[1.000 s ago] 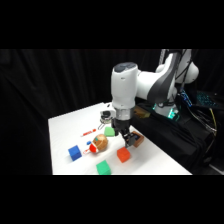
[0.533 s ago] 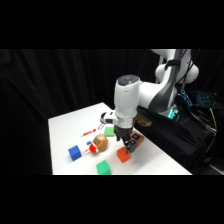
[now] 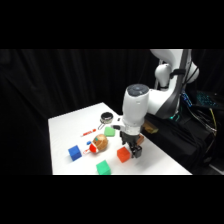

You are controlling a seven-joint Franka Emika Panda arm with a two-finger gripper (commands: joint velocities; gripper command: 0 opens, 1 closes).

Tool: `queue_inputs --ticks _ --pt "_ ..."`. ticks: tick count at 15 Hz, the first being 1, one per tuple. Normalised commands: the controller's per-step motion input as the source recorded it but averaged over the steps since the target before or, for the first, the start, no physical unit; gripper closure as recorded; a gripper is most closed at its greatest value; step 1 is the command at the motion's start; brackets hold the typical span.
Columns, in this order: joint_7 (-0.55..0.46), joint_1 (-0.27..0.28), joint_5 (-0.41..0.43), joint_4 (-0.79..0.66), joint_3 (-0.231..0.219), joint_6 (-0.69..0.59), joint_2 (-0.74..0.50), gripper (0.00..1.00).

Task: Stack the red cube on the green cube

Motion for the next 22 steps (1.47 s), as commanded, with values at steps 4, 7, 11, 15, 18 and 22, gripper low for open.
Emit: queue_inputs --ticks 4,7,11,15,18,22 --pt "0.42 0.286 -0.353 -0.08 -0.317 0.3 0.04 0.0" --pt "0.35 0.233 -0.304 -0.05 -0.279 0.22 0.01 0.0" --pt "0.13 0.081 -0.122 0.03 -0.109 0.18 0.08 0.0" --pt "-0.04 0.001 -0.018 0.11 -0.055 0.21 0.16 0.0" --pt "-0.16 -0.004 0.029 0.11 -0.085 0.25 0.14 0.0" --pt "-0.26 -0.039 0.119 0.1 -0.051 0.17 0.11 0.0"
